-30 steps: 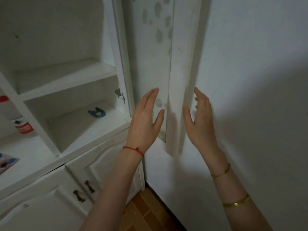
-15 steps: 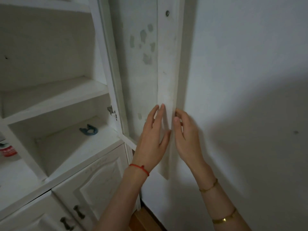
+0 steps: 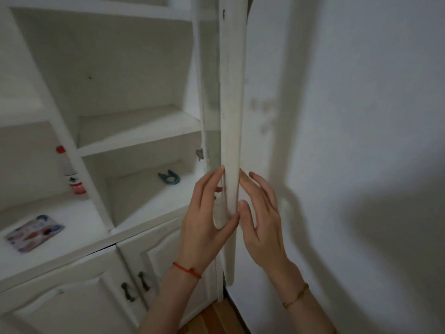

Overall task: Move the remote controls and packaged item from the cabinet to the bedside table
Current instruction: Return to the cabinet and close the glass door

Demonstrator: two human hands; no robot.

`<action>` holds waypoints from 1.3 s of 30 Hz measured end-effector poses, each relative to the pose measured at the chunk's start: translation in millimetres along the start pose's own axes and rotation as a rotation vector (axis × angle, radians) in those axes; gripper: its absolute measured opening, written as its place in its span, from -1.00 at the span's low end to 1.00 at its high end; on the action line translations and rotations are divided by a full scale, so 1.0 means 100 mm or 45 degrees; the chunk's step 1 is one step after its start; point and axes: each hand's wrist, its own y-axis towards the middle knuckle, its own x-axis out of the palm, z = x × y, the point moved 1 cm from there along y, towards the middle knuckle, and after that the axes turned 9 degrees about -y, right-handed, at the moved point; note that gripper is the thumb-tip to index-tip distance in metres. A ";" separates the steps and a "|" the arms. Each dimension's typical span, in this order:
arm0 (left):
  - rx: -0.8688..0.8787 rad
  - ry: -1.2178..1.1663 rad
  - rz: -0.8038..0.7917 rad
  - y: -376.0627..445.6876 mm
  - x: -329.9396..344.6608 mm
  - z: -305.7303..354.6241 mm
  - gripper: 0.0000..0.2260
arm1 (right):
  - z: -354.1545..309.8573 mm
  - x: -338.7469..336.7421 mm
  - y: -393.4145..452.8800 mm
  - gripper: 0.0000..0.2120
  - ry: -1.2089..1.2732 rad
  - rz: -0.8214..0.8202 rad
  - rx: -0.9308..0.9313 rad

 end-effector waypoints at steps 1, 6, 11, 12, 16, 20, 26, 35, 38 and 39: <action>0.003 0.023 0.011 -0.03 -0.08 -0.02 -0.32 | -0.02 0.08 0.00 -0.58 0.024 -0.011 -0.036; -0.035 0.172 0.081 -0.15 -0.49 -0.11 -0.34 | -0.19 0.48 0.08 -0.56 0.184 -0.081 -0.168; -0.111 0.308 0.154 -0.23 -0.86 -0.24 -0.39 | -0.38 0.82 0.18 -0.48 0.225 -0.224 -0.283; -0.123 0.331 0.180 -0.24 -0.92 -0.28 -0.39 | -0.42 0.90 0.20 -0.47 0.215 -0.256 -0.297; -0.165 0.404 0.305 -0.28 -1.18 -0.46 -0.37 | -0.61 1.23 0.32 -0.39 0.180 -0.321 -0.372; -0.206 0.473 0.456 -0.27 -1.43 -0.75 -0.39 | -0.81 1.58 0.52 -0.33 0.090 -0.376 -0.459; -0.309 0.496 0.499 -0.07 -1.88 -1.28 -0.36 | -1.00 2.18 0.80 -0.27 -0.093 -0.435 -0.528; -0.243 0.752 0.568 0.20 -2.29 -1.93 -0.48 | -1.14 2.90 1.10 -0.15 -0.331 -0.410 -0.476; -0.227 0.775 0.572 0.31 -2.39 -2.11 -0.51 | -1.20 3.08 1.18 -0.14 -0.389 -0.393 -0.435; -0.218 0.775 0.574 0.33 -2.41 -2.15 -0.51 | -1.20 3.12 1.19 -0.13 -0.411 -0.389 -0.426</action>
